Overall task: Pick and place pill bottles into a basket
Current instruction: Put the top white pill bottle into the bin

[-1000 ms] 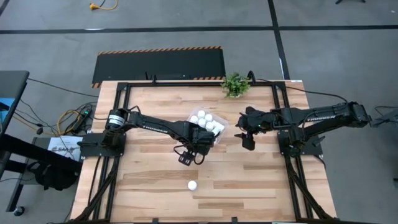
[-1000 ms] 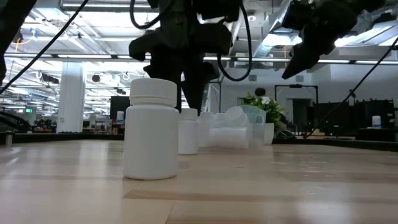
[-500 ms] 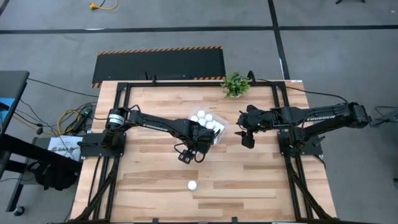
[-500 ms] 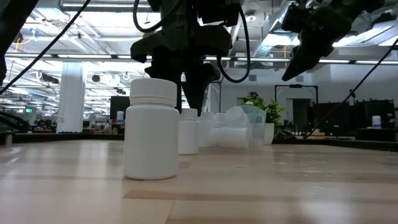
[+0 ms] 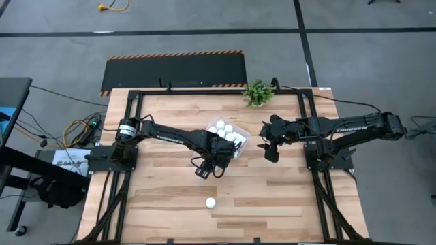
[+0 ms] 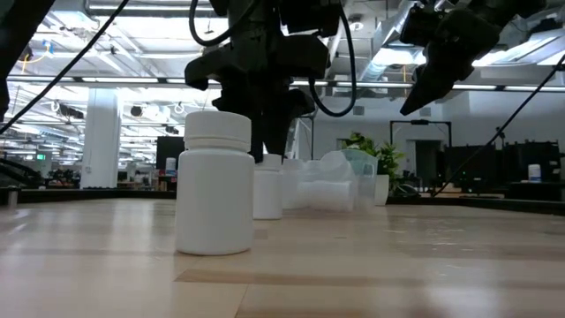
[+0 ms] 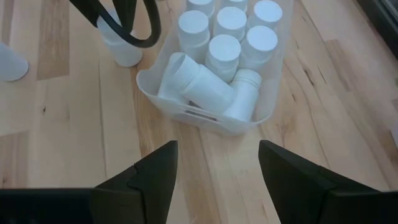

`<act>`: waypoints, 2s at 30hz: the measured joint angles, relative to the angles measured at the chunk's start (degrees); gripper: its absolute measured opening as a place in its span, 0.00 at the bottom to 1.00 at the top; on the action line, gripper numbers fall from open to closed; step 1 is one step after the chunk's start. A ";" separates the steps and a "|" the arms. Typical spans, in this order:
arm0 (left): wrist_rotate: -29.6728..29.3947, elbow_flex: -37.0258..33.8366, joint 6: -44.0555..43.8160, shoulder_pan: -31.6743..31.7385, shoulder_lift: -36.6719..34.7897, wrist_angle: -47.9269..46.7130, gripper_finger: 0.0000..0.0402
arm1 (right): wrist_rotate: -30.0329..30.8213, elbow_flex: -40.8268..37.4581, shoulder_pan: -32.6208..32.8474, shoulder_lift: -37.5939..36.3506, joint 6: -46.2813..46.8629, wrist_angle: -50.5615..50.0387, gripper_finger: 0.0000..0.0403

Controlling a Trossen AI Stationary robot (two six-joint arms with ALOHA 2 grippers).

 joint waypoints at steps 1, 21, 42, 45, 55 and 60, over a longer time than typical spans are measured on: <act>0.09 0.00 0.00 0.00 0.00 0.05 0.43 | -0.01 0.00 0.00 0.01 0.00 0.00 0.54; -0.19 0.04 -1.76 -0.67 -0.08 -0.33 0.37 | -0.07 0.01 0.00 0.01 0.00 0.04 0.54; -13.43 17.23 1.13 -0.07 -1.81 -14.14 0.38 | -0.10 0.01 0.00 0.01 -2.88 0.57 0.54; -14.86 19.65 3.86 1.30 -1.81 -13.81 0.37 | -0.10 0.00 0.00 0.02 -3.54 0.57 0.54; -2.48 19.63 9.40 10.08 -1.73 -4.25 0.38 | 0.00 0.01 -0.09 0.01 -3.91 0.55 0.54; 4.85 19.63 11.17 13.53 -1.39 1.17 0.38 | 0.00 0.01 -0.09 0.00 -3.91 0.54 0.54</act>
